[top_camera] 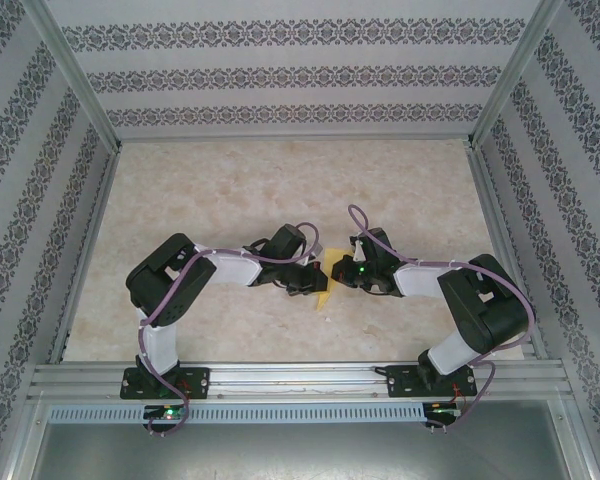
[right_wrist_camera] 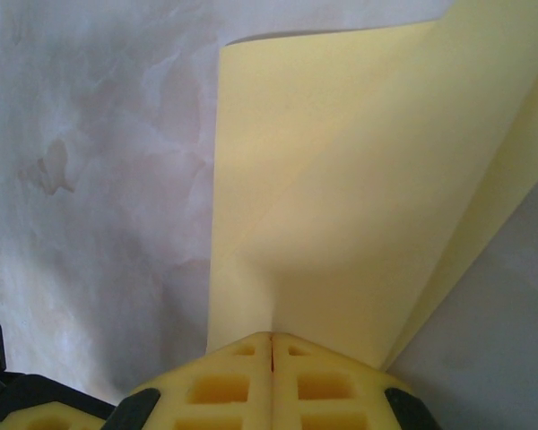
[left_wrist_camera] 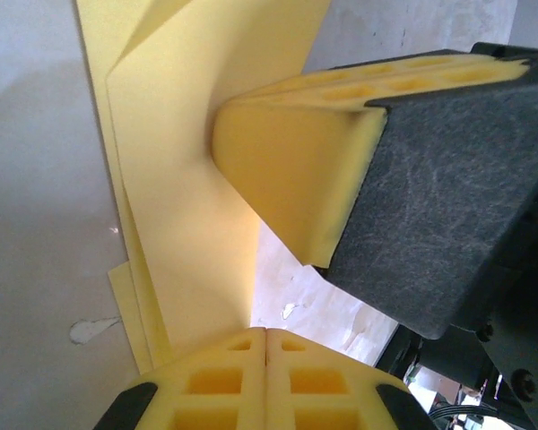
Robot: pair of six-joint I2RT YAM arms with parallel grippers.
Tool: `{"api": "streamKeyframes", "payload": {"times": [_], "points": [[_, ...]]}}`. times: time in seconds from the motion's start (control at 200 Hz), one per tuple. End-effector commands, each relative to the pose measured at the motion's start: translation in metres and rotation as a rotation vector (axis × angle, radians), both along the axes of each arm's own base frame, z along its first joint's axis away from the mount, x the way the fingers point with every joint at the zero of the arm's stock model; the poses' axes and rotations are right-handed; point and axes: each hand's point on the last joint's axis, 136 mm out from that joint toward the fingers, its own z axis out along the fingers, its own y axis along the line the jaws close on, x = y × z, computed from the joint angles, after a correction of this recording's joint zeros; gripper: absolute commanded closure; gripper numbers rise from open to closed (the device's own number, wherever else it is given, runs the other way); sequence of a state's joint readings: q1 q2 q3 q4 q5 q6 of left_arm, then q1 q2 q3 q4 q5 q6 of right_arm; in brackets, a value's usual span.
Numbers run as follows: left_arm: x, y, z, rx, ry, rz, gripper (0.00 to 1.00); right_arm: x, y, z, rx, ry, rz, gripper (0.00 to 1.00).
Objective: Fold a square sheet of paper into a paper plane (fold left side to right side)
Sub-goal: Fold the wing for the fifth time at the center of the table.
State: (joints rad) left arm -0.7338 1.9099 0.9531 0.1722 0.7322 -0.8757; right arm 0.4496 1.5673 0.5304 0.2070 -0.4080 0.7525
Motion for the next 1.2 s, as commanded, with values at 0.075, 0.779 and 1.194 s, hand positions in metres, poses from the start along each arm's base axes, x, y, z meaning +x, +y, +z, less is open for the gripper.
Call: {"api": "streamKeyframes", "payload": {"times": [0.075,0.779,1.194], "points": [[-0.015,-0.001,-0.017,0.035,0.022,-0.022,0.95,-0.039,-0.019,-0.040,-0.132,0.168,0.017,1.00],[-0.034,0.036,-0.057,0.324,0.008,-0.047,0.96,0.010,0.008,0.048,0.121,-0.063,0.059,1.00],[-0.048,0.055,-0.067,0.371,0.025,-0.041,0.96,-0.011,0.000,0.056,0.191,-0.101,0.085,1.00]]}}
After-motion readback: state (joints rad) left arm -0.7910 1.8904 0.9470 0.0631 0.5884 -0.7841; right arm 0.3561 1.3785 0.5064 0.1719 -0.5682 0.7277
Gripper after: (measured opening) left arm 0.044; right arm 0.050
